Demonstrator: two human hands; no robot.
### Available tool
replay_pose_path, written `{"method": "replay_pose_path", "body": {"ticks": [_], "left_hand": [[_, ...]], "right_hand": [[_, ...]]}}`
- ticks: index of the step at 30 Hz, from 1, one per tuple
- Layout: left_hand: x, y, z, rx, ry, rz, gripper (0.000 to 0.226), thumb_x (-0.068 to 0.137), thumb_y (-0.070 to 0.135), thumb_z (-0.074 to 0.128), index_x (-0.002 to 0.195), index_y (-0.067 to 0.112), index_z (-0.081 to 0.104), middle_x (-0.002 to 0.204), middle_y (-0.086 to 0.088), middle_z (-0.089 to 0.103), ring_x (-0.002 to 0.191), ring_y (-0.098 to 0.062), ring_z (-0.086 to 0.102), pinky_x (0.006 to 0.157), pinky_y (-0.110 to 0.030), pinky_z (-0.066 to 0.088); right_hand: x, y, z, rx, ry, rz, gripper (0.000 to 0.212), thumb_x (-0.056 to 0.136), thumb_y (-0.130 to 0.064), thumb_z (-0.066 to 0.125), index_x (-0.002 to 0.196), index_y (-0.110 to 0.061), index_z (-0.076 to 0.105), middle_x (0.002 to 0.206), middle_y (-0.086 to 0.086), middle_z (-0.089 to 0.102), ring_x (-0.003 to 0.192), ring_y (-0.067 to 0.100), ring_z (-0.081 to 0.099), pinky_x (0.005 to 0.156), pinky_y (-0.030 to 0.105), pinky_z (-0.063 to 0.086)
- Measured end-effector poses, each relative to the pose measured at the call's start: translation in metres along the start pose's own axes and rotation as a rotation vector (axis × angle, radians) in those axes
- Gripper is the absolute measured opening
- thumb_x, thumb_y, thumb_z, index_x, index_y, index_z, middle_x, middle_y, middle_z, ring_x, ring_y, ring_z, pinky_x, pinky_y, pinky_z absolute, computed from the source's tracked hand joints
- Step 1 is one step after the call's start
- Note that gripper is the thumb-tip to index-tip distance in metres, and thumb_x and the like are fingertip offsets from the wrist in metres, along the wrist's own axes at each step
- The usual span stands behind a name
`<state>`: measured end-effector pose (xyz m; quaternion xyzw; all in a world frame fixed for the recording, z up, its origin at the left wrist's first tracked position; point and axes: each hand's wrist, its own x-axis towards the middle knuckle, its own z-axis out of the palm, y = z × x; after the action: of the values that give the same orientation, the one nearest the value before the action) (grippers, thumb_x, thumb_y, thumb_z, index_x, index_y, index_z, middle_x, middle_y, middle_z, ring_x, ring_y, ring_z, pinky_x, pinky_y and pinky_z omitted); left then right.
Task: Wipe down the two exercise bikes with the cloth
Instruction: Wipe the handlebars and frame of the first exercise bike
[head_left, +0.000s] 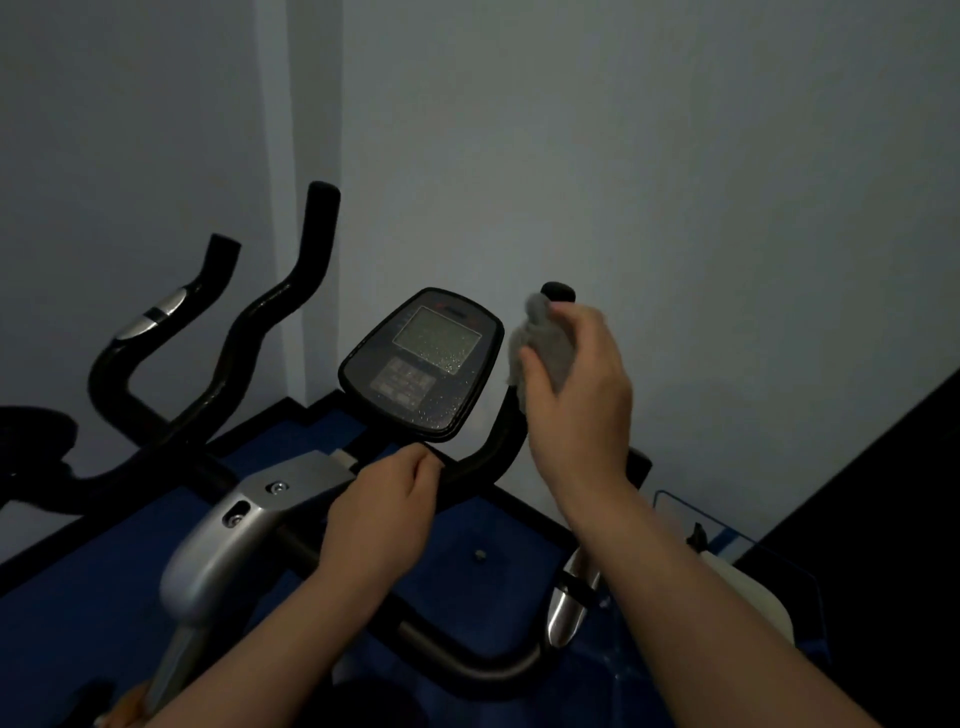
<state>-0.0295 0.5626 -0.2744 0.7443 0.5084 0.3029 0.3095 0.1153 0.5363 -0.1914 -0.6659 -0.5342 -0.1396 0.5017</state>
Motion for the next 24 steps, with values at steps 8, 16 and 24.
{"method": "replay_pose_path", "body": {"ticks": [8,16,24], "left_hand": [[-0.011,-0.001,-0.007,-0.052,0.082,0.001,0.027,0.095,0.032,0.042,0.077,0.021,0.059,0.072,0.005,0.062,0.070,-0.012,0.057,0.063,-0.036,0.045],[-0.064,-0.014,-0.028,-0.144,0.079,-0.018,0.031,0.094,0.027,0.048,0.123,0.032,0.056,0.112,0.015,0.058,0.105,-0.002,0.051,0.089,-0.023,0.038],[-0.105,-0.028,-0.037,0.056,0.207,-0.064,0.029,0.093,0.032,0.041,0.118,0.038,0.055,0.108,0.022,0.054,0.102,0.001,0.048,0.085,-0.026,0.044]], "right_hand": [[-0.022,0.003,0.011,-0.307,-0.559,-0.163,0.027,0.094,-0.021,0.054,0.120,-0.018,0.058,0.117,0.002,0.058,0.101,0.020,0.054,0.081,0.034,0.048],[-0.022,-0.005,-0.009,-0.061,-0.525,0.086,0.022,0.092,-0.024,0.055,0.113,-0.021,0.063,0.107,0.002,0.060,0.091,0.022,0.062,0.078,0.037,0.052],[-0.037,-0.011,0.004,-0.077,-0.627,-0.060,0.026,0.091,-0.027,0.056,0.117,-0.026,0.060,0.116,-0.004,0.058,0.095,0.010,0.054,0.077,0.024,0.042]]}}
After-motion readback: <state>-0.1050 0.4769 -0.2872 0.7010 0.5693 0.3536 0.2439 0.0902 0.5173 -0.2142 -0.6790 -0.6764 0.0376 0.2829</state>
